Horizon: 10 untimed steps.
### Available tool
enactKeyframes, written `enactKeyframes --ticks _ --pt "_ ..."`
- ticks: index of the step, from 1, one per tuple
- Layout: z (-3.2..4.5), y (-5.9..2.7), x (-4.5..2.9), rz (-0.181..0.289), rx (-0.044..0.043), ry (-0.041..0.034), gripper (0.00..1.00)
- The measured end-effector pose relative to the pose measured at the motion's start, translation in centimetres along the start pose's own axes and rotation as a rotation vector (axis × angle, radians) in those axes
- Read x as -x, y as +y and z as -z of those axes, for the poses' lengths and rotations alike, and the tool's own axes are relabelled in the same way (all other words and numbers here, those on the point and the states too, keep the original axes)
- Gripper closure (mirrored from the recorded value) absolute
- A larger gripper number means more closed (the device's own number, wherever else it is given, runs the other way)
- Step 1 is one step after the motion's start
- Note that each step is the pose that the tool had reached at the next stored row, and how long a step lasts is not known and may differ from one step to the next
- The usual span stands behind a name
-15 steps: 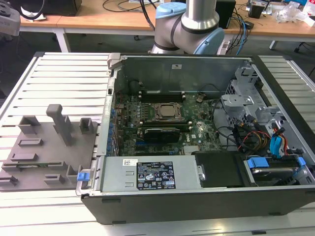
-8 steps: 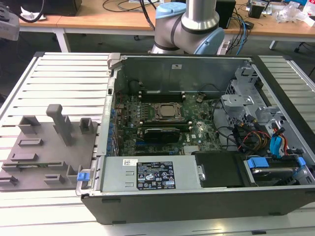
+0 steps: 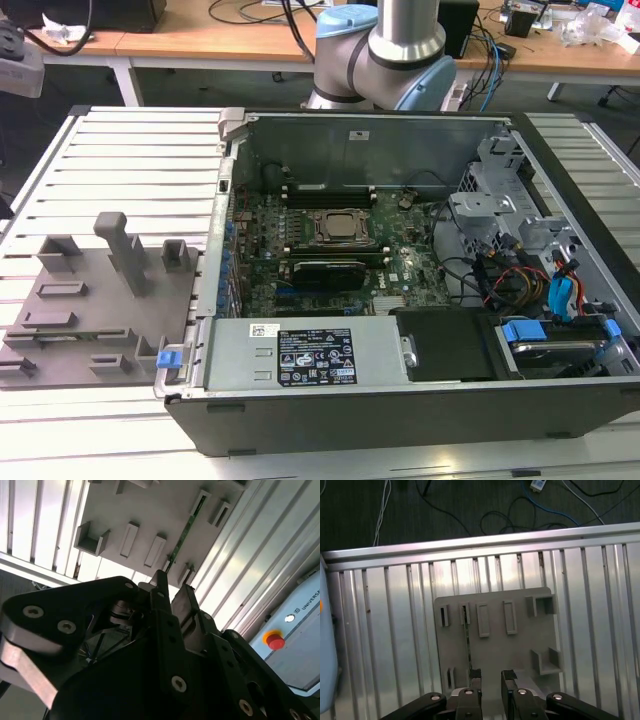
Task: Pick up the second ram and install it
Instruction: 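Pick up the second ram and move it above second insertion slot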
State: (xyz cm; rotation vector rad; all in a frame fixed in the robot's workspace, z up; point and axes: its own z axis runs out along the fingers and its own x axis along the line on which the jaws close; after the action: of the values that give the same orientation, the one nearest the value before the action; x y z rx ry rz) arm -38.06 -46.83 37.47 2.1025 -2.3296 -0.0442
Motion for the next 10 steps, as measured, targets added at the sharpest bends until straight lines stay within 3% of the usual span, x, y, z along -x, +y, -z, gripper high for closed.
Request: enactKeyframes --ticks 10 --pt "-0.99 -0.04 -0.14 0.0 0.0 0.0 0.7"
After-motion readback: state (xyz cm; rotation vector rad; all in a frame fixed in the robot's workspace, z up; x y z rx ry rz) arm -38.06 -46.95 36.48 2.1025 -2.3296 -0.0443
